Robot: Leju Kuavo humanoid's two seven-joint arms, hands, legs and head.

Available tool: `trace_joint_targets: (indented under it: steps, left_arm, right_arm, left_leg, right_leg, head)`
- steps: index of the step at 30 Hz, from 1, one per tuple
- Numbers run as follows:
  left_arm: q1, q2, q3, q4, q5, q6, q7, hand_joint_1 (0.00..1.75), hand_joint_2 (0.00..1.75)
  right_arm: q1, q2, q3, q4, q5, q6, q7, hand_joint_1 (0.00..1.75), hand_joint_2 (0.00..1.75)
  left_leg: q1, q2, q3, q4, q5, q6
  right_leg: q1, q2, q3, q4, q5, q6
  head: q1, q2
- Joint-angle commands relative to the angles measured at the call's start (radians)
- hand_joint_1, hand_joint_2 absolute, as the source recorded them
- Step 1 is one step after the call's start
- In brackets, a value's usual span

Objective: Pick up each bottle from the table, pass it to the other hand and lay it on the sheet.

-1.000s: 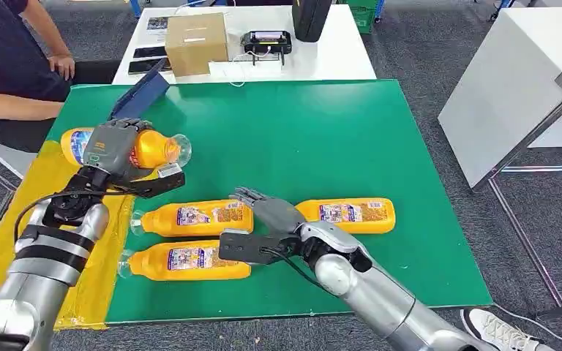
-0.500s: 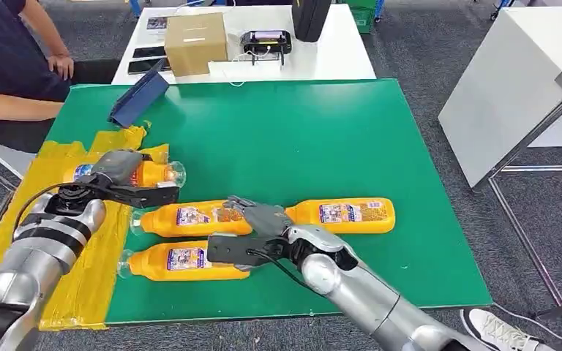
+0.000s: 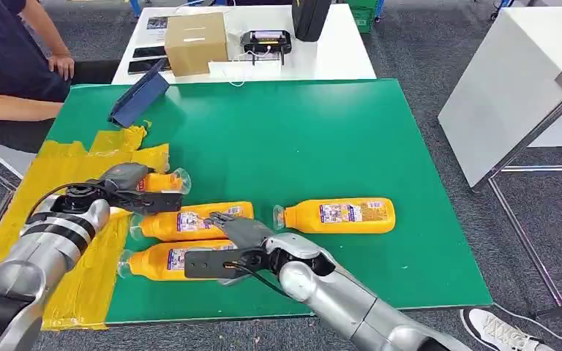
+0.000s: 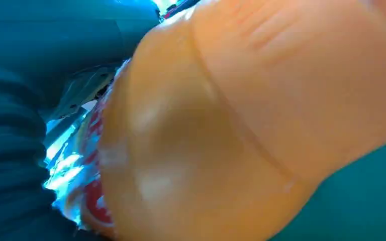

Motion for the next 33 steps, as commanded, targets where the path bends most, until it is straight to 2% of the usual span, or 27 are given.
trace_joint_targets:
  steps: [1, 7, 13, 16, 17, 18, 22, 28, 29, 31, 33]
  left_arm:
    - [-0.085, -0.047, -0.051, 0.119, 0.027, -0.028, -0.001, 0.0, 0.0]
    - [-0.094, -0.087, -0.037, 0.109, 0.076, -0.013, -0.007, 0.0, 0.0]
    - [-0.09, -0.111, -0.023, 0.061, 0.143, 0.012, -0.008, 0.0, 0.0]
    - [-0.074, -0.13, 0.044, 0.034, 0.223, 0.064, -0.016, 0.0, 0.0]
    - [-0.072, -0.144, 0.065, 0.023, 0.252, 0.073, -0.018, 0.0, 0.0]
    - [-0.069, -0.157, 0.094, 0.009, 0.286, 0.083, -0.019, 0.0, 0.0]
    - [-0.024, -0.181, 0.202, -0.081, 0.432, 0.118, -0.043, 0.0, 0.0]
    - [0.063, -0.22, 0.415, -0.236, 0.734, 0.122, -0.084, 0.0, 0.0]
    - [0.069, -0.216, 0.412, -0.251, 0.74, 0.118, -0.082, 0.0, 0.0]
    - [0.098, -0.229, 0.482, -0.31, 0.859, 0.122, -0.069, 0.0, 0.0]
    - [0.111, -0.216, 0.47, -0.332, 0.878, 0.117, -0.062, 0.0, 0.0]
  right_arm:
    - [-0.059, 0.046, 0.095, 0.192, 0.003, 0.025, -0.012, 0.0, 1.75]
    - [-0.049, 0.078, 0.137, 0.325, 0.057, -0.006, -0.026, 0.0, 1.75]
    - [-0.039, 0.127, 0.141, 0.526, 0.196, -0.074, -0.042, 0.0, 1.75]
    - [-0.03, 0.136, 0.168, 0.595, 0.27, -0.05, -0.007, 0.0, 1.75]
    - [-0.044, 0.129, 0.186, 0.636, 0.297, -0.022, -0.036, 1.54, 1.75]
    - [-0.052, 0.12, 0.183, 0.663, 0.295, -0.004, -0.052, 1.75, 1.75]
    - [-0.049, 0.112, 0.156, 0.725, 0.301, -0.03, -0.095, 1.75, 1.75]
    - [-0.049, 0.11, 0.112, 0.683, 0.294, -0.06, -0.09, 1.75, 1.75]
    - [-0.05, 0.11, 0.108, 0.677, 0.292, -0.056, -0.085, 1.75, 1.75]
    - [-0.047, 0.104, 0.079, 0.642, 0.284, -0.09, -0.077, 1.75, 1.75]
    - [-0.046, 0.101, 0.07, 0.626, 0.283, -0.088, -0.068, 1.75, 1.75]
  left_leg:
    - [0.002, -0.003, 0.003, 0.001, -0.002, -0.001]
    - [0.002, -0.004, 0.003, 0.001, -0.001, -0.001]
    - [0.001, -0.003, 0.002, 0.0, 0.0, 0.0]
    - [0.001, -0.003, 0.002, 0.0, 0.0, -0.001]
    - [0.001, -0.003, 0.003, -0.001, 0.0, -0.001]
    - [0.002, -0.005, 0.004, -0.001, -0.001, -0.001]
    - [0.002, -0.003, 0.007, -0.001, 0.0, -0.001]
    - [0.002, -0.002, 0.016, -0.002, 0.0, -0.001]
    - [0.003, -0.003, 0.015, -0.002, 0.001, -0.001]
    - [0.002, -0.001, 0.017, -0.002, 0.0, -0.001]
    - [0.002, -0.002, 0.017, -0.002, 0.001, -0.001]
  right_leg:
    - [0.001, 0.003, 0.004, 0.0, -0.002, -0.001]
    - [0.001, 0.001, 0.004, -0.001, -0.002, -0.001]
    - [0.001, 0.0, 0.003, -0.001, -0.001, -0.001]
    - [0.001, 0.0, 0.003, -0.001, -0.001, -0.001]
    - [0.001, 0.0, 0.004, -0.002, -0.001, -0.001]
    - [0.001, 0.001, 0.006, -0.002, -0.001, -0.001]
    - [0.001, 0.0, 0.007, -0.002, 0.0, -0.001]
    - [0.001, 0.001, 0.015, -0.003, 0.0, -0.002]
    - [0.001, 0.002, 0.014, -0.004, 0.001, -0.002]
    - [0.001, 0.002, 0.015, -0.003, 0.001, -0.002]
    - [0.001, 0.003, 0.015, -0.004, 0.002, -0.004]
  head:
    - [0.0, 0.0]
    - [0.0, 0.0]
    - [0.0, 0.0]
    - [0.0, 0.0]
    - [0.0, 0.0]
    - [0.0, 0.0]
    - [-0.001, 0.0]
    - [-0.001, 0.0]
    - [0.0, 0.0]
    - [-0.001, 0.0]
    - [0.0, 0.0]
